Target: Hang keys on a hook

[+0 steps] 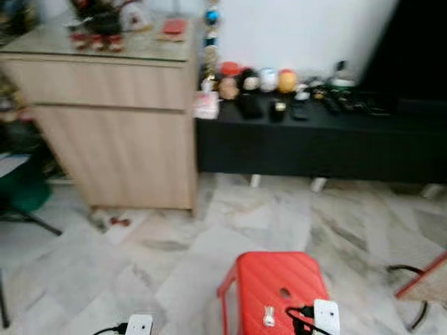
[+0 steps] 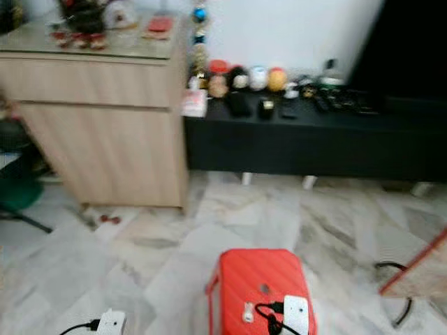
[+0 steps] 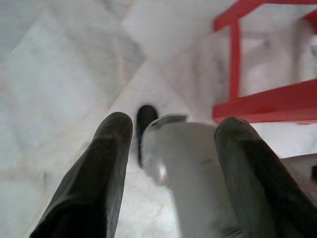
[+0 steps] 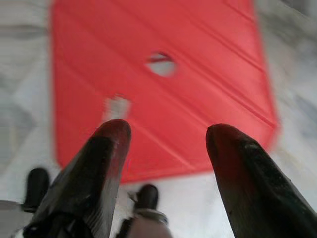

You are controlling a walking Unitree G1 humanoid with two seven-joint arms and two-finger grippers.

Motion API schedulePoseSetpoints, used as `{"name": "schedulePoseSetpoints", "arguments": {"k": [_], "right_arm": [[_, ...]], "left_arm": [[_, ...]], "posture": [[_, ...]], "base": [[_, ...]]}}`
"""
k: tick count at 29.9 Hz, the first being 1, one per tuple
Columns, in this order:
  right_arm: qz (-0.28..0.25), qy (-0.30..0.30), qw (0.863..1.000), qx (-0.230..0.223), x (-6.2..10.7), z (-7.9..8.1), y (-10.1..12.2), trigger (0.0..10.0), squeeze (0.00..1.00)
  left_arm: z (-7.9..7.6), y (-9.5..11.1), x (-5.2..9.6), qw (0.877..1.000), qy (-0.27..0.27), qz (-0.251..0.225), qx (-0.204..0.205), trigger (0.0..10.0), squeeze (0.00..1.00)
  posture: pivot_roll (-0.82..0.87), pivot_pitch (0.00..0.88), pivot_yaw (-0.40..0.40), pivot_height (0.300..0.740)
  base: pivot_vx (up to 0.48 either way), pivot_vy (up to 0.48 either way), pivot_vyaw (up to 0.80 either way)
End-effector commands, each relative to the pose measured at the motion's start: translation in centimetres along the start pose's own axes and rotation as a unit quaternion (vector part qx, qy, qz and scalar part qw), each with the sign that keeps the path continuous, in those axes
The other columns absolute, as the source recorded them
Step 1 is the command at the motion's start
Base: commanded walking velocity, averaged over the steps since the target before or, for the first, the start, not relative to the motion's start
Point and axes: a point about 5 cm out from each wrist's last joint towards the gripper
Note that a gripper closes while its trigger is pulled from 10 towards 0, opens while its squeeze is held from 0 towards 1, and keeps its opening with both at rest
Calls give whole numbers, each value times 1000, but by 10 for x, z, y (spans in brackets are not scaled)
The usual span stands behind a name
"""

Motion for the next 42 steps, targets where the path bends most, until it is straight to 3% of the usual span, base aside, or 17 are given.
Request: {"name": "schedulePoseSetpoints", "arguments": {"k": [1,16,21,38,42], "right_arm": [[3,-15,1000,-12,2,-9,-4,10000,0],[-2,-14,1000,-9,2,-9,-3,10000,0],[-3,-15,1000,-10,2,-9,-3,10000,0],[0,-5,1000,-11,2,-8,-3,10000,0],[-3,-5,1000,-12,2,-8,-3,10000,0]], "left_arm": [[-5,-6,1,1000,-8,14,-2,10000,0],[-10,-6,0,1000,-12,14,-2,10000,0],[-11,-6,0,1000,-12,15,-2,10000,0],[-10,-10,2,1000,-13,17,-1,10000,0],[-11,-10,2,1000,-13,17,-1,10000,0]], "posture": [[93,0,-105,740],[92,0,-103,740],[92,0,-104,740],[90,0,-106,740],[91,0,-107,740]], "base": [[0,0,0],[0,0,0],[0,0,800],[0,0,0],[0,0,800]]}}
Point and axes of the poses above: a point about 5 cm out from each wrist's last joint towards the gripper, its own x axis pointing back from the gripper into the wrist, its own y axis along the axis of the wrist's last joint, z = x × y, and after that the axes turned 8 degrees about -x, right-handed
